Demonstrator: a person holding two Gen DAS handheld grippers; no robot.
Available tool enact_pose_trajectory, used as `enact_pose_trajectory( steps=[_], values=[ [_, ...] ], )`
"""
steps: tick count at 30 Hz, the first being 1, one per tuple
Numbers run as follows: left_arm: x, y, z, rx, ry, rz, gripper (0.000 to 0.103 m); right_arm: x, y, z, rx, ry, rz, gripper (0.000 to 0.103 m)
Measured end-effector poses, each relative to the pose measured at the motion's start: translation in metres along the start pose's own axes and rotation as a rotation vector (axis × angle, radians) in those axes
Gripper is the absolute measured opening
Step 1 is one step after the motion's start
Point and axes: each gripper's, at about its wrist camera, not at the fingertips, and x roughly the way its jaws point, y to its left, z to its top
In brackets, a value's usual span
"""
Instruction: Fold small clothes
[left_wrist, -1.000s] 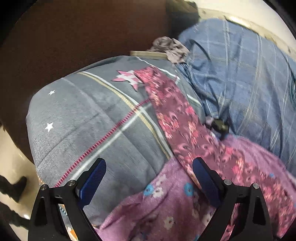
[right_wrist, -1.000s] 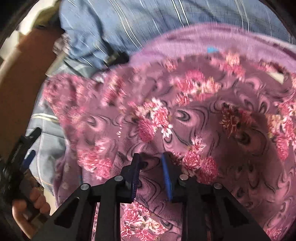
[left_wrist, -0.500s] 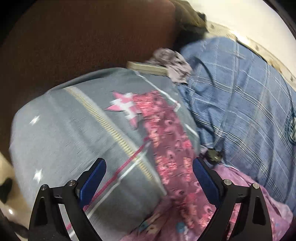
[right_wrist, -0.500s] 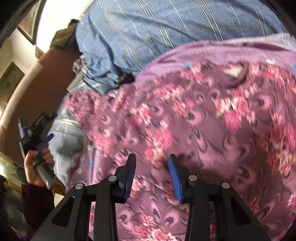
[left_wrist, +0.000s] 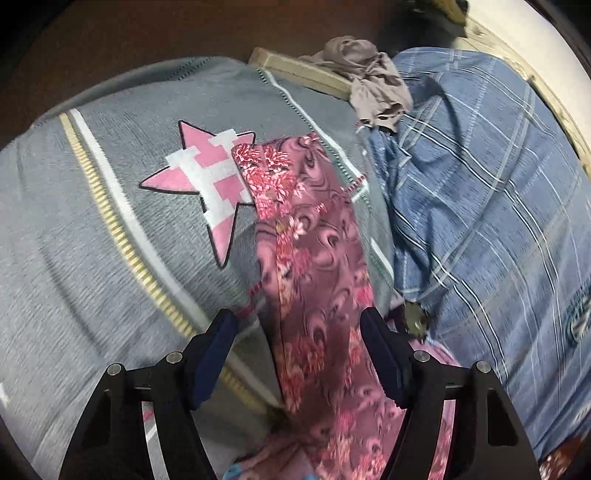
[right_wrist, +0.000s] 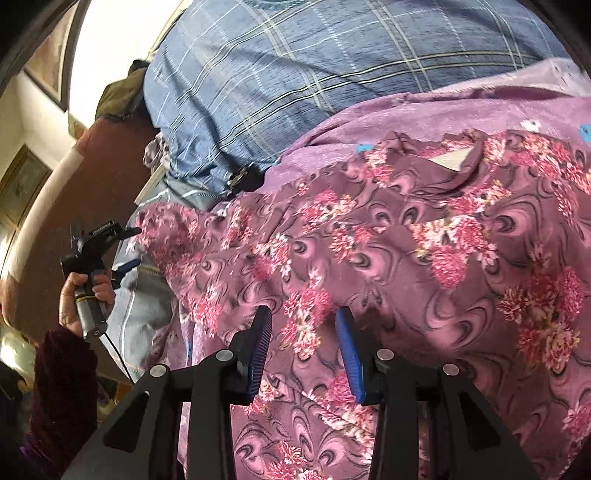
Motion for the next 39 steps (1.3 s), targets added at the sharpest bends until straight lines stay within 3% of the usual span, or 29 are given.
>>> enact_pose_trajectory(
  steps=[4, 6, 7, 8, 9, 11, 17, 20, 25, 31, 39],
  values=[
    [0.013, -0.007, 0.013, -0.002, -0.026, -0.019, 0.068, -0.002, 0.0, 0.0, -0.012, -0.006, -0.011, 0.039],
    [0.019, -0.012, 0.016, 0.001, -0.035, -0.009, 0.063, -0.002, -0.001, 0.0, -0.009, -0.007, -0.01, 0.039],
    [0.023, -0.013, 0.019, 0.003, -0.036, -0.005, 0.055, -0.003, -0.001, 0.0, -0.008, -0.008, -0.011, 0.039],
    [0.028, -0.015, 0.02, 0.008, -0.034, -0.008, 0.04, -0.003, -0.002, 0.001, -0.008, -0.01, -0.013, 0.039],
    [0.037, -0.016, 0.017, 0.013, -0.017, -0.005, 0.033, -0.004, -0.002, 0.001, -0.009, -0.015, -0.016, 0.039],
    [0.044, -0.007, 0.015, 0.011, -0.007, -0.004, 0.007, -0.007, -0.004, 0.003, -0.014, -0.025, -0.021, 0.038],
    [0.028, -0.007, 0.012, 0.063, -0.05, -0.035, 0.003, -0.013, -0.009, 0.008, -0.007, -0.052, -0.032, 0.038],
    [0.0, -0.03, -0.002, 0.162, -0.071, -0.072, 0.002, -0.026, -0.013, 0.015, -0.007, -0.1, -0.044, 0.038],
    [-0.048, -0.093, -0.043, 0.334, -0.067, -0.153, 0.002, -0.067, -0.044, 0.032, 0.062, -0.221, -0.083, 0.038],
    [-0.104, -0.178, -0.123, 0.56, -0.043, -0.27, 0.002, -0.122, -0.108, 0.046, 0.223, -0.336, -0.115, 0.038],
    [-0.128, -0.28, -0.278, 0.841, 0.072, -0.413, 0.004, -0.192, -0.169, 0.044, 0.354, -0.471, -0.114, 0.038]
  ],
)
